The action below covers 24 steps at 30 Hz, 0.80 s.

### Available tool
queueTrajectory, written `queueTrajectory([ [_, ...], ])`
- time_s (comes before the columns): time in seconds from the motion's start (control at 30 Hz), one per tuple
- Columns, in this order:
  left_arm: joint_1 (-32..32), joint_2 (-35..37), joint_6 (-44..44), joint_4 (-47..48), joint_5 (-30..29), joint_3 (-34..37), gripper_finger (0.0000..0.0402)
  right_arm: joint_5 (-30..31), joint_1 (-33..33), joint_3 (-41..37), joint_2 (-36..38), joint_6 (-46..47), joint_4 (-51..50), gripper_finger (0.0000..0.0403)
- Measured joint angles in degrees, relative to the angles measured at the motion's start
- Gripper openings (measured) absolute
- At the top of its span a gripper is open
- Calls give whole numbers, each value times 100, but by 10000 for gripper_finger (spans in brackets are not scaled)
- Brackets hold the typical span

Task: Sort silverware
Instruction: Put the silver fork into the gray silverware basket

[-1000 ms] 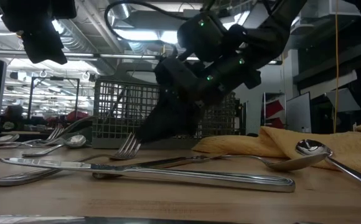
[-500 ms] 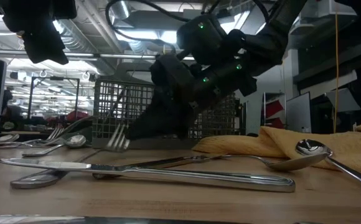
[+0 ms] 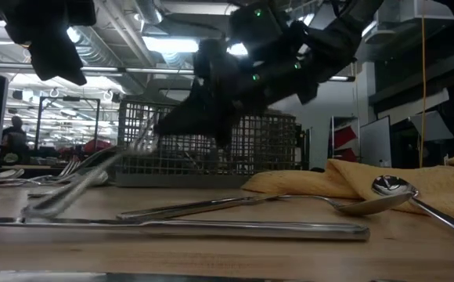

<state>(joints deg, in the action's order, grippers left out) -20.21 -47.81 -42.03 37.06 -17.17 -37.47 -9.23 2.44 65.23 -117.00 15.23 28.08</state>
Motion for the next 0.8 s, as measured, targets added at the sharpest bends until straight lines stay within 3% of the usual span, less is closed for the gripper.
queueTrajectory([
  [0.43, 0, -2, 1, 68, -2, 0, 141, 317, -208, 0, 1426, -1032, -714, 1],
  [0.8, -2, 0, 20, 137, -7, 2, 141, 2104, -213, 2, 2627, -2504, -1245, 1],
])
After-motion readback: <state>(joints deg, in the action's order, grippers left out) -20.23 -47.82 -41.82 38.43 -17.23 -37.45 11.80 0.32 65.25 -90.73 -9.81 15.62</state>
